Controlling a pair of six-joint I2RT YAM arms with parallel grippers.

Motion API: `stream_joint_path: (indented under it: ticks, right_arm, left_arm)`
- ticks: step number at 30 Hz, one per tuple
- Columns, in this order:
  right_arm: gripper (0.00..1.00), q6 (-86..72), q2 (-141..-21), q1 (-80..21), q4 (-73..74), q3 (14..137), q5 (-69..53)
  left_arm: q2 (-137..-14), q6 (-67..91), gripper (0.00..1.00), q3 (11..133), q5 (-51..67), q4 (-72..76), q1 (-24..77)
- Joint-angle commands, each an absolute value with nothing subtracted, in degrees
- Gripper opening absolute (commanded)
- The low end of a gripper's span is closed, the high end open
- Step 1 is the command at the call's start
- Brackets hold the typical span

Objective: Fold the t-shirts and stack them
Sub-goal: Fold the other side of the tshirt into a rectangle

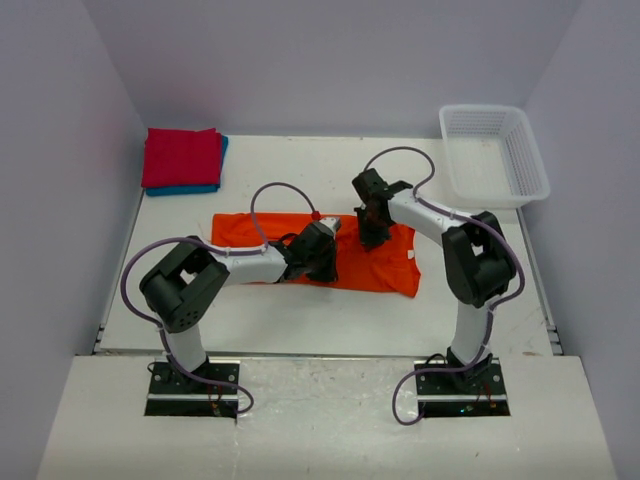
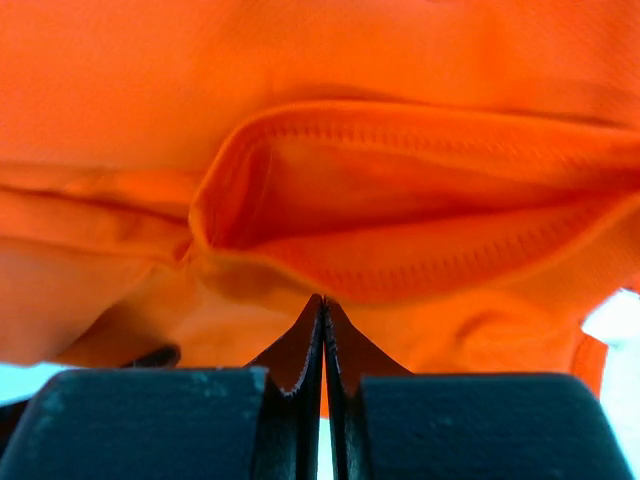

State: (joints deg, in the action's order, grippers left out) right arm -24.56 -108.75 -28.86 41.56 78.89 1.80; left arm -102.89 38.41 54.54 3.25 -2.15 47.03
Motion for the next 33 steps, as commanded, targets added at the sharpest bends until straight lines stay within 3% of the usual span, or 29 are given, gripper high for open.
stream_joint_path:
  ticks: [1, 20, 27, 33]
  right_arm:
    - [0.00, -25.93, -111.87, -29.18, 41.83, 83.75, 0.62]
    - [0.00, -25.67, -127.79, -26.02, 51.50, 105.73, -1.15]
    - [0.00, -25.49, -113.32, -26.19, 47.82, 98.63, 5.97]
    - [0.16, -28.21, -93.98, -26.02, 46.94, 80.80, 9.14]
  left_arm:
    - [-103.01, 37.18, 0.00, 53.35, 2.02, -6.24, 47.55]
    - [-100.46, 37.53, 0.00, 49.92, 2.37, -5.01, 47.81]
    - [-103.70, 35.95, 0.00, 52.73, 0.70, -5.45, 47.81]
    - [-105.03, 35.86, 0.00, 54.93, 1.06, -5.80, 47.55]
